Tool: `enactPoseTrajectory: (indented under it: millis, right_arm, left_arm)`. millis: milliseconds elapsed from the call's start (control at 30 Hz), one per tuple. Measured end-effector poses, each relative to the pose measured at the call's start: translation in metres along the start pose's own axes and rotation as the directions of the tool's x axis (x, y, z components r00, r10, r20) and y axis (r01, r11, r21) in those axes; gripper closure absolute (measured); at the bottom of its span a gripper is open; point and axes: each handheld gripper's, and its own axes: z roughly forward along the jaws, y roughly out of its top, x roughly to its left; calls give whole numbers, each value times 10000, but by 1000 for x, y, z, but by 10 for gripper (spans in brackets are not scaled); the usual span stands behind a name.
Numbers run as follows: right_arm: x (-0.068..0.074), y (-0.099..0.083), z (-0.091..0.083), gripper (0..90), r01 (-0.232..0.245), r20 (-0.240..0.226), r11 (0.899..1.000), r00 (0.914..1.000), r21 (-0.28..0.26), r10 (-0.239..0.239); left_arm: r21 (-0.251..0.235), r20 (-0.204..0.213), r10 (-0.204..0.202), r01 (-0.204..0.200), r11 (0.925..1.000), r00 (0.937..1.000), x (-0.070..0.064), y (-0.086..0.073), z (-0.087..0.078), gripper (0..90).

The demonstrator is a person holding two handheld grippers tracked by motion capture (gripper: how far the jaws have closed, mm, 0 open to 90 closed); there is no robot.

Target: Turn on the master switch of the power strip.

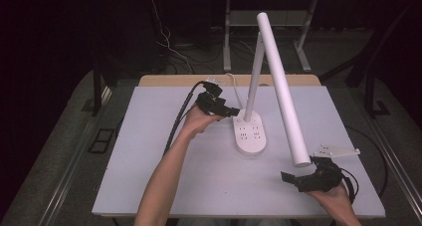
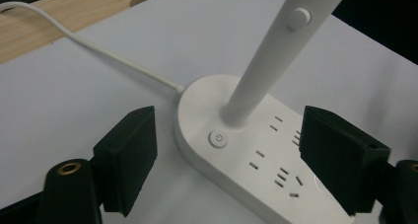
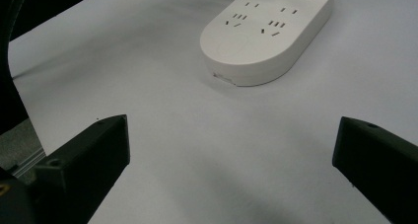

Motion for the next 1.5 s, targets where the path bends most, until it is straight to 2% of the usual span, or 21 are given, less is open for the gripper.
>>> enactPoseTrajectory:
  millis: [67,333,667,767,800,833,967,1100,1300,1400,1500]
  right_arm:
    - [0,0,0,5,16,2,10000,10000,22,-16]
    - [1,0,1,5,-58,-61,9999,10000,142,59]
    - [-2,0,1,6,1,-71,9999,10000,105,0]
    - [-2,0,1,6,-2,-64,10000,10000,91,3]
    - [-2,1,1,6,8,-84,10000,10000,94,-7]
    - [-2,0,1,6,18,-98,10000,10000,81,-17]
    - [-2,1,1,5,42,-134,9999,9999,106,-41]
    - [-3,0,1,5,49,-127,9999,9999,128,-47]
    - [-2,0,1,6,19,-143,9998,9999,184,-16]
    - [-2,0,2,6,46,-143,9998,9999,205,-43]
    - [-2,0,2,6,29,-190,9996,9998,292,-24]
  left_arm:
    - [23,-46,1,-1,10000,10000,2,-1,1,252]
    - [-234,-39,-476,475,9986,9989,4,-3,9,310]
    - [78,66,-455,455,9989,9989,8,-8,23,412]
    - [-107,78,-727,728,9973,9973,6,-9,29,440]
    - [-219,32,-1030,1030,9944,9947,4,-10,32,443]
    - [-168,45,-910,910,9957,9958,5,-10,33,449]
    - [-146,66,-1015,1016,9947,9948,5,-12,37,480]
    - [-102,94,-829,830,9965,9965,5,-12,40,524]
    - [-141,107,-891,892,9959,9960,4,-13,43,640]
    - [-136,183,-912,915,9957,9957,4,-14,44,728]
    - [-89,253,-857,859,9963,9960,3,-14,46,854]
